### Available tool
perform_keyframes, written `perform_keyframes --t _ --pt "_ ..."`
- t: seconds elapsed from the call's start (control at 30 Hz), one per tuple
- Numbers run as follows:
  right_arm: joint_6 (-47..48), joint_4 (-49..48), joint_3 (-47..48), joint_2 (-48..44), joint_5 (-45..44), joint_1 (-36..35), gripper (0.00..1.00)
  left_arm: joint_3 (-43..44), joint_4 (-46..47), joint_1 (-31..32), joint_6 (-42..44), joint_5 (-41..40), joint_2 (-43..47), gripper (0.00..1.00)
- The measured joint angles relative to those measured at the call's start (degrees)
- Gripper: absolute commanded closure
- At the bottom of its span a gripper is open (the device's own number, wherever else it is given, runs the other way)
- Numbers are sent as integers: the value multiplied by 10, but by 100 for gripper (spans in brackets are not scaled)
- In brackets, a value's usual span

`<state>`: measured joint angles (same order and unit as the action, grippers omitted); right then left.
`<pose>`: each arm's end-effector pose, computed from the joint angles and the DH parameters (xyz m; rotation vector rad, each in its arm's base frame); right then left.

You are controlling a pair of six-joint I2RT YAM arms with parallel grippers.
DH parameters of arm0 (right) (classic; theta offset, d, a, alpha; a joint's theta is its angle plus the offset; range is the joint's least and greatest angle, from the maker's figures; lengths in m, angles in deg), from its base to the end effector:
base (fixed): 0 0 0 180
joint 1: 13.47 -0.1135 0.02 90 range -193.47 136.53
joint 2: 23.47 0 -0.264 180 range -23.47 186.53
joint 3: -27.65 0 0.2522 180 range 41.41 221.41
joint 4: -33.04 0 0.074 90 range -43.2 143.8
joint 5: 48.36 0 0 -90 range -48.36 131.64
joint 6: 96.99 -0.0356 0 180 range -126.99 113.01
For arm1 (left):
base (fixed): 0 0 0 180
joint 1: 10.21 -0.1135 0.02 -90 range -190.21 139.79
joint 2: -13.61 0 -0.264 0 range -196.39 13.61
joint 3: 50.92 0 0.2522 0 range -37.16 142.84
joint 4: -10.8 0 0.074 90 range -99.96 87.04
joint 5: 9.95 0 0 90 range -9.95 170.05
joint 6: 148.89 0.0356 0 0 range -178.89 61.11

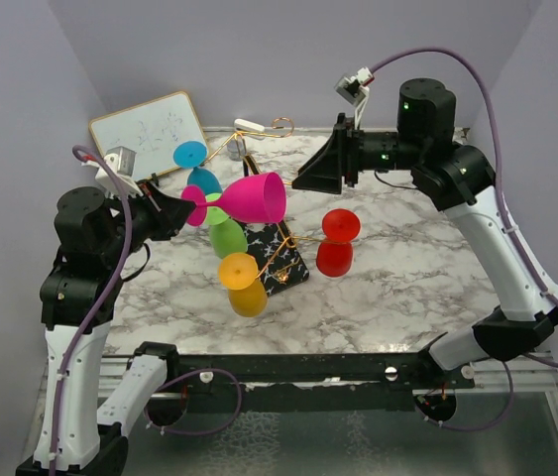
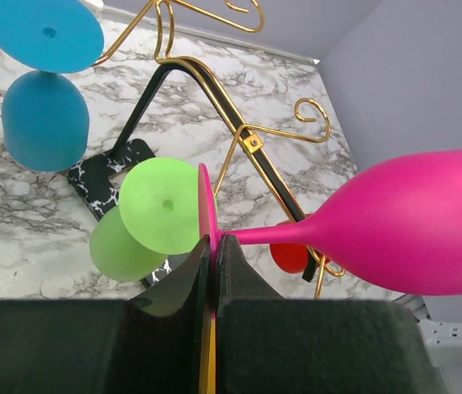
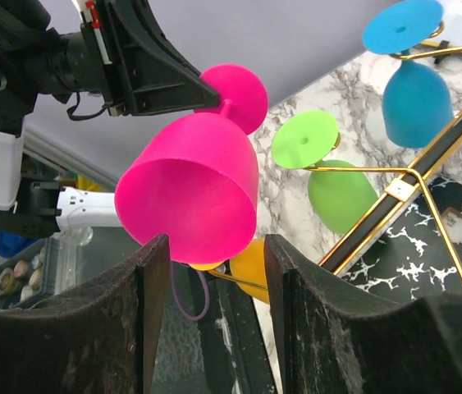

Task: Take the wine glass off the wine glass rack

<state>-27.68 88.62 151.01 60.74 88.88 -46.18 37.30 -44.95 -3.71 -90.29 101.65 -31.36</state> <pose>0.2241 0.1750 0.5076 -0.8187 1.8288 1.3838 0.1192 -0.0268 0.4497 -0.1207 1.8430 -0.8052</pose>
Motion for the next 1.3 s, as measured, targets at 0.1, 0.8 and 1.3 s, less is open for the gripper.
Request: perform_keyframes --t 0.1,0.8,1.3 --pt "1 -2 0 8 -5 -16 51 0 4 0 -5 1 1 100" --pt "18 0 30 62 -182 -100 98 9 8 1 -30 5 5 36" --pt "39 19 106 14 -483 -95 98 11 5 1 -57 -80 42 60"
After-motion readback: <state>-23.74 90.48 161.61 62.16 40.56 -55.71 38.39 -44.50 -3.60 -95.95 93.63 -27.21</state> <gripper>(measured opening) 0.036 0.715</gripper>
